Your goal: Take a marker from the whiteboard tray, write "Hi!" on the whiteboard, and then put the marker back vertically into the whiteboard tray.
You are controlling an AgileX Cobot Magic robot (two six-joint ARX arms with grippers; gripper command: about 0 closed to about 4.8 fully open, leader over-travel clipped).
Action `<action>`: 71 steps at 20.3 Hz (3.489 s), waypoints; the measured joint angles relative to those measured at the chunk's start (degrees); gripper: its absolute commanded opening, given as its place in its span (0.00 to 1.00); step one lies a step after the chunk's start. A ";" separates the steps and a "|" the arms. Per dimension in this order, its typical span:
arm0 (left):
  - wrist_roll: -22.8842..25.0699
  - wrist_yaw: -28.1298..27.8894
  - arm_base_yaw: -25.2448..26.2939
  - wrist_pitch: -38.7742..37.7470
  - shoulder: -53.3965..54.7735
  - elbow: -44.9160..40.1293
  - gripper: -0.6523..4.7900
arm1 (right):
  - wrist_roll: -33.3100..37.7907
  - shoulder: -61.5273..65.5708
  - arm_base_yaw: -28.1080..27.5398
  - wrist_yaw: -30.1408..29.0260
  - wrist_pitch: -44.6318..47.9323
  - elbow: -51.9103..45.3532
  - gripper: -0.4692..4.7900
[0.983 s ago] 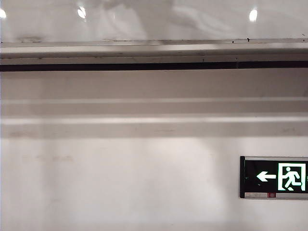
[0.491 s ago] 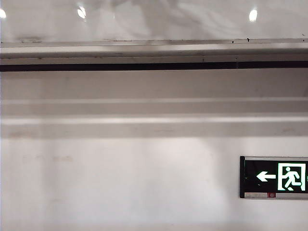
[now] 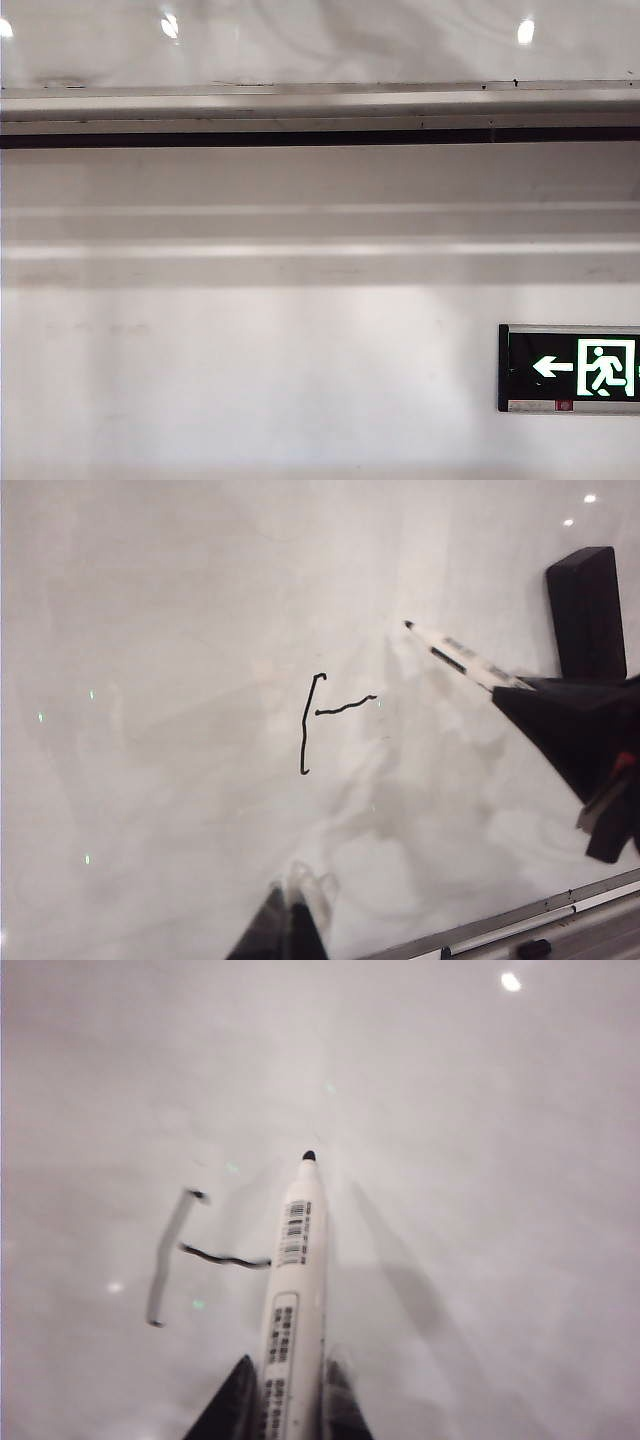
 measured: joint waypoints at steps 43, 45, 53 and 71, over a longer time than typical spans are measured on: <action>-0.17 0.17 0.02 -0.09 -0.20 0.00 0.11 | 6.01 -4.28 -1.14 -4.35 -16.37 0.22 0.09; -0.17 0.17 0.00 -0.04 -0.37 0.00 0.11 | 6.01 -4.07 -2.82 -4.24 -14.75 0.28 0.09; -0.17 0.17 0.02 -0.20 -0.31 0.00 0.11 | 6.01 -2.23 -4.04 -4.26 -14.69 -0.26 0.09; -0.17 0.17 0.02 -0.20 -0.37 0.00 0.11 | 6.10 -1.11 -5.33 -3.82 -18.60 -0.26 0.09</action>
